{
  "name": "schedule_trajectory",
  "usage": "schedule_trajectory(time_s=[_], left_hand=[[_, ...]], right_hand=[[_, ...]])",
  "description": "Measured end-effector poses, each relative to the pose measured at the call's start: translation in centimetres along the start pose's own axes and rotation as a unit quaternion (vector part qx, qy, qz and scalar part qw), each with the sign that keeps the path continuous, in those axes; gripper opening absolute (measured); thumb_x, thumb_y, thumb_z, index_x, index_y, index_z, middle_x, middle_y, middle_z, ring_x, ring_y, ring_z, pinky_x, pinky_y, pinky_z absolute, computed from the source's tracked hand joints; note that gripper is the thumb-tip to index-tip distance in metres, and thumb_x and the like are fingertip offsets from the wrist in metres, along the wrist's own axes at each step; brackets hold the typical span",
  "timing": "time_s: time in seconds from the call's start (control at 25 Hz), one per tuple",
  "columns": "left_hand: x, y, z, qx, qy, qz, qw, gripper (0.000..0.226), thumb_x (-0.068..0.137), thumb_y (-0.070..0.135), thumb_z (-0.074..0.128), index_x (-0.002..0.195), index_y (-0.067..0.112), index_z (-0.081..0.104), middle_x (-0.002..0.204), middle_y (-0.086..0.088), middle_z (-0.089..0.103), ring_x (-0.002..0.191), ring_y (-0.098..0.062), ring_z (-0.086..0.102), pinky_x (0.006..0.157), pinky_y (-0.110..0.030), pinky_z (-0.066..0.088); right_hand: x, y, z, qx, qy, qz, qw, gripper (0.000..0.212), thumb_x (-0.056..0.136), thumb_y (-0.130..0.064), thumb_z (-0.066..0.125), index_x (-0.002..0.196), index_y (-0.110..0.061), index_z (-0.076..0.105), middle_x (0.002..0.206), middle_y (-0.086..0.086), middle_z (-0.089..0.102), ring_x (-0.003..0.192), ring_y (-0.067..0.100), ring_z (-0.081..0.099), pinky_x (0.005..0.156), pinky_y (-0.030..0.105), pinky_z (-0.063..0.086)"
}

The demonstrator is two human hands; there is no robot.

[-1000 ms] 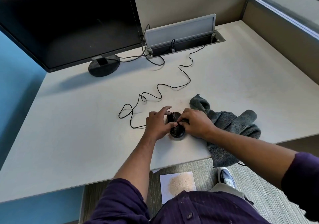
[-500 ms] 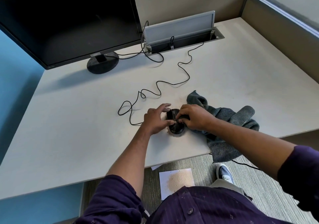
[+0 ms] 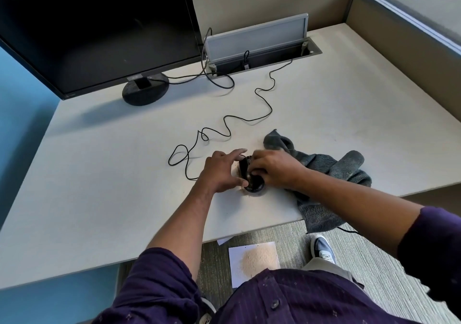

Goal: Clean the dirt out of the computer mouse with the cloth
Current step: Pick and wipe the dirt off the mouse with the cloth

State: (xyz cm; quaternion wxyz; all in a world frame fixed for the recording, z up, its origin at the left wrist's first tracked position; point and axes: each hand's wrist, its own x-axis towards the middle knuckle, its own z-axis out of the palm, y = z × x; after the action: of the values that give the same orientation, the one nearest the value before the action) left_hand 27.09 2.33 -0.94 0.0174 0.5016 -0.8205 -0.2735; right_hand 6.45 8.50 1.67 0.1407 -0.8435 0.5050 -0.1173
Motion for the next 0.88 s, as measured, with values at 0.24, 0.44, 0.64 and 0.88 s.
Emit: schedule_trajectory(time_s=[0.24,0.44,0.64,0.88], left_hand=[[-0.1,0.0,0.2,0.002,0.005,0.001,1.000,0.102,0.070,0.043,0.091,0.154,0.054,0.034,0.141,0.032,0.058,0.132,-0.017,0.039,0.106,-0.031,0.030],[-0.2,0.3,0.0,0.012,0.001,0.000,1.000,0.103,0.071,0.042,0.090,0.155,0.054,0.033,0.142,0.031,0.057,0.132,-0.017,0.036,0.103,-0.028,0.026],[-0.3,0.6,-0.2,0.019,0.005,0.010,1.000,0.102,0.073,0.038,0.090,0.157,0.049,0.034,0.143,0.027,0.058,0.131,-0.016,0.035,0.100,-0.027,0.023],[-0.2,1.0,-0.4,0.032,0.000,0.009,0.999,0.101,0.073,0.038,0.090,0.157,0.049,0.034,0.143,0.026,0.058,0.132,-0.017,0.034,0.099,-0.027,0.023]], right_hand=[[-0.7,-1.3,0.9,-0.032,-0.022,-0.065,0.997,0.017,0.090,-0.025,0.064,0.100,-0.015,0.073,0.100,0.008,0.061,0.086,0.029,0.065,0.064,0.042,0.052],[0.0,-0.2,0.4,-0.030,0.027,-0.008,0.999,0.022,0.091,-0.026,0.065,0.109,-0.016,0.073,0.108,0.008,0.063,0.096,0.029,0.063,0.071,0.043,0.053],[-2.7,-0.3,2.0,0.015,-0.001,-0.153,0.988,0.021,0.084,-0.008,0.064,0.099,-0.015,0.076,0.099,0.007,0.066,0.082,0.027,0.066,0.063,0.038,0.055],[-2.6,0.6,2.2,0.068,0.117,0.000,0.991,0.020,0.083,-0.009,0.075,0.101,-0.016,0.078,0.103,0.008,0.065,0.080,0.027,0.068,0.065,0.042,0.056]])
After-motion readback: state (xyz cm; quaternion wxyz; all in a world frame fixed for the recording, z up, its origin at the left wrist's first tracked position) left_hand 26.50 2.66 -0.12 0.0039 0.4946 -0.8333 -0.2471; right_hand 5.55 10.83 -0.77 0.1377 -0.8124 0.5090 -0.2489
